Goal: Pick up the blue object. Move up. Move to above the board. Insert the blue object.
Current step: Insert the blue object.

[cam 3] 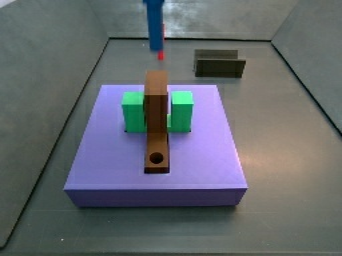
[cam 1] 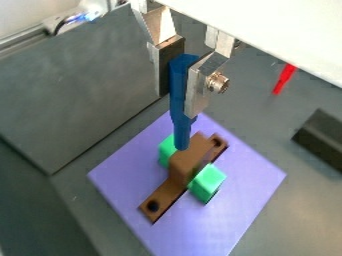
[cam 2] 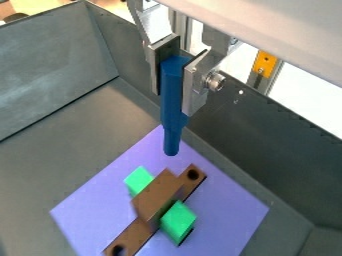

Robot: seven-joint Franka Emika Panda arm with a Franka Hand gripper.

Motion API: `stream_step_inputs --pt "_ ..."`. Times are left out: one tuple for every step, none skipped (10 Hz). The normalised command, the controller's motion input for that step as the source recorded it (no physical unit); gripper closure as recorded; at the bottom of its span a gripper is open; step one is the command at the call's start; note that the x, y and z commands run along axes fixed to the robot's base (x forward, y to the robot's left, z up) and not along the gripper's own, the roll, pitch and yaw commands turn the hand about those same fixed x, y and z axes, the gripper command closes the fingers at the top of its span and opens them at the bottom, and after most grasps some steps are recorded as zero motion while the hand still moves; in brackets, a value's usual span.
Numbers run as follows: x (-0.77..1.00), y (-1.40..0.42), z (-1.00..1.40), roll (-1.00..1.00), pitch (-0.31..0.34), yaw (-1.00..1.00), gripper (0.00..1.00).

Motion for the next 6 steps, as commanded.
stream_step_inputs --pt "0.05 -0.63 -0.29 0.04 -0.029 0.16 1.0" --pt "0.01 -0.65 -0.35 0.13 -0.006 0.13 1.0" --pt "0.16 -0.4 -0.35 0.04 0.0 0.0 1.0" --pt "0.11 -0.33 -0.47 0.1 0.0 -0.05 1.0" --pt "0.0 -0.28 -0.67 0.21 0.0 -0.11 1.0" --pt "0.13 -0.19 -0.73 0.31 0.0 0.0 1.0"
